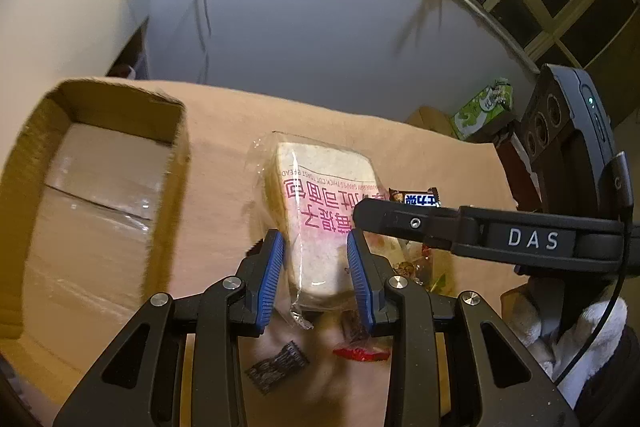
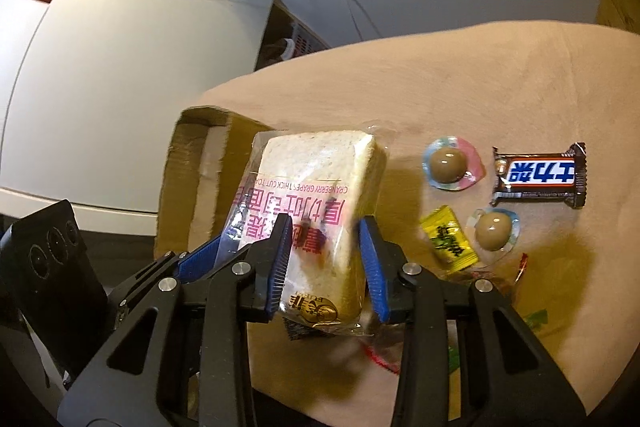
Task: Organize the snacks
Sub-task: 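Carry the bread loaf into the cardboard box and open the right gripper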
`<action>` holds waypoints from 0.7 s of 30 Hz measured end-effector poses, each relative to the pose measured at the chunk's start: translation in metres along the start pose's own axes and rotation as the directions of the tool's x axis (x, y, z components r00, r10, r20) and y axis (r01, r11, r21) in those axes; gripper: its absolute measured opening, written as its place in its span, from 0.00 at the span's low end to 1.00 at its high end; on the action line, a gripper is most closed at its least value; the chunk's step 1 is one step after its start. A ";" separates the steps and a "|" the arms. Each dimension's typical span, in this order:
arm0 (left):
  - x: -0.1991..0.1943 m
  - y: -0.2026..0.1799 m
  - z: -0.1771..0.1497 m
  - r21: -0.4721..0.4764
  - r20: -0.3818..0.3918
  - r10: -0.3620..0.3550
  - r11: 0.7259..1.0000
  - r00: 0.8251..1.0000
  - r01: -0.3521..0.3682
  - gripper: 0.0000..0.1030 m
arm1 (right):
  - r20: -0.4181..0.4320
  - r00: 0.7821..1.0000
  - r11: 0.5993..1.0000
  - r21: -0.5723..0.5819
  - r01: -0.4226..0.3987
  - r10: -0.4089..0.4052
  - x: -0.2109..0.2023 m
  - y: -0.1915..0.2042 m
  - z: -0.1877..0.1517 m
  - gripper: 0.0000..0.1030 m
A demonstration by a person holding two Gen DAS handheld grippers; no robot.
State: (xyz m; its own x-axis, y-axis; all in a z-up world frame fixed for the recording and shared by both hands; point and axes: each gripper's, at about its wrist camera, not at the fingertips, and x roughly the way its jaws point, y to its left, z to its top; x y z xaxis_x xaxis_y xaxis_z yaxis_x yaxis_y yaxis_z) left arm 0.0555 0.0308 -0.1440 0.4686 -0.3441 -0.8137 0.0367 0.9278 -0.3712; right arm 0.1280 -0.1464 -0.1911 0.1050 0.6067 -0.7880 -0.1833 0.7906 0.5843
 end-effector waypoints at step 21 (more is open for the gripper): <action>-0.072 0.075 -0.024 -0.182 0.116 0.161 0.973 0.980 -0.139 0.31 | -0.089 0.995 0.967 -0.246 -0.066 0.045 0.051 0.123 -0.009 0.36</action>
State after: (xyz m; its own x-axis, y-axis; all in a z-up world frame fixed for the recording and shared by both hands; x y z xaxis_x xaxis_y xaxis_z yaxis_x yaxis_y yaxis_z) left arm 0.0034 0.1221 -0.1237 0.5673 -0.1710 -0.8056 -0.1902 0.9246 -0.3302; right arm 0.1020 -0.0196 -0.1611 0.0087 0.6321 -0.7748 -0.4248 0.7038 0.5694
